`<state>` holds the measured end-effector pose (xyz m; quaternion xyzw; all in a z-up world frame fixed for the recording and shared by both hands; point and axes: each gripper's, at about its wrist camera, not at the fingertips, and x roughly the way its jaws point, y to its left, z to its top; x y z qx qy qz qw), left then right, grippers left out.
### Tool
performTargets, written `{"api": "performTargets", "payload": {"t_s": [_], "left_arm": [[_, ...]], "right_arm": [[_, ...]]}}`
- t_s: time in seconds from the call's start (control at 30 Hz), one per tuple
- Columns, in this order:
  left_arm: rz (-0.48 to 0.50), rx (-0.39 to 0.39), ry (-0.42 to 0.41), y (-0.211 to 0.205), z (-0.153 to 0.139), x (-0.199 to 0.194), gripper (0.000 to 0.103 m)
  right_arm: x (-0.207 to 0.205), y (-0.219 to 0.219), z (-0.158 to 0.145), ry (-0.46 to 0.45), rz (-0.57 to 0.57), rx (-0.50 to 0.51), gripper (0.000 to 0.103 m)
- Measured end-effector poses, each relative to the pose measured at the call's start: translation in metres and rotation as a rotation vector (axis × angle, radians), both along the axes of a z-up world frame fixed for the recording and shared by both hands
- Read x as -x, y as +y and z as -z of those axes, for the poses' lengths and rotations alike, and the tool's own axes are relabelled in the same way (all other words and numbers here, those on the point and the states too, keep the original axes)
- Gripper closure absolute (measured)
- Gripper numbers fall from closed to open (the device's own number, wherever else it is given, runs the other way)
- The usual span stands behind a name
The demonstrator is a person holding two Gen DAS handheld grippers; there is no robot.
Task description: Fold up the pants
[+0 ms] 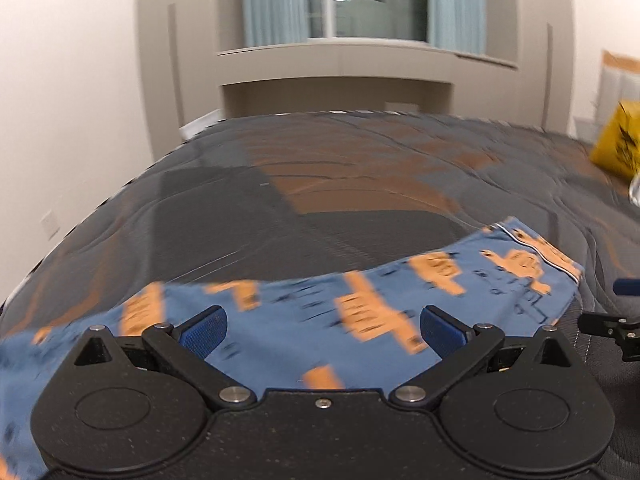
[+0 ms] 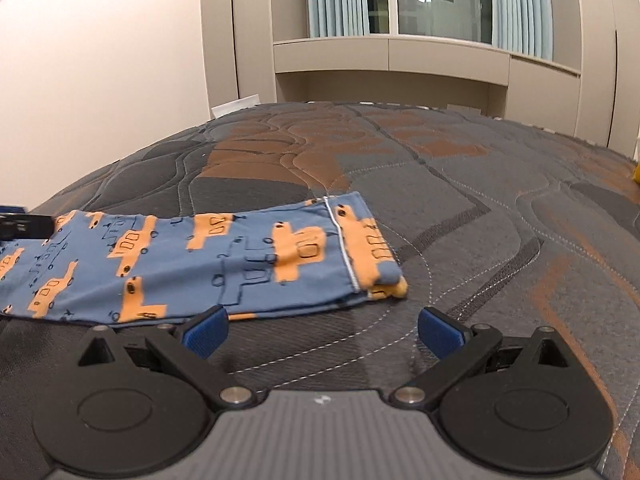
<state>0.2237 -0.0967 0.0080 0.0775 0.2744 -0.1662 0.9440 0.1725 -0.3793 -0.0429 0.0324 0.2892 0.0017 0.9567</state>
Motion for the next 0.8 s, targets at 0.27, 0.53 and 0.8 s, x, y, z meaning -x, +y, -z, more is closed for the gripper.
{"api": "performTargets", "payload": {"t_s": [0.27,0.53,0.8], "left_arm": [[0.143,-0.057,0.038,-0.089,0.009,-0.046,0.001],[0.273,-0.136,0.065,-0.157,0.014,-0.093,0.001],[0.271,-0.253,0.119,-0.192,0.037,-0.125,0.001]], "right_arm": [[-0.012,-0.043,0.002,0.014,0.045,-0.2,0.017],[-0.017,-0.047,0.012,0.058,0.015,-0.262,0.038],[-0.017,-0.049,0.016,0.062,0.017,-0.311,0.038]]}}
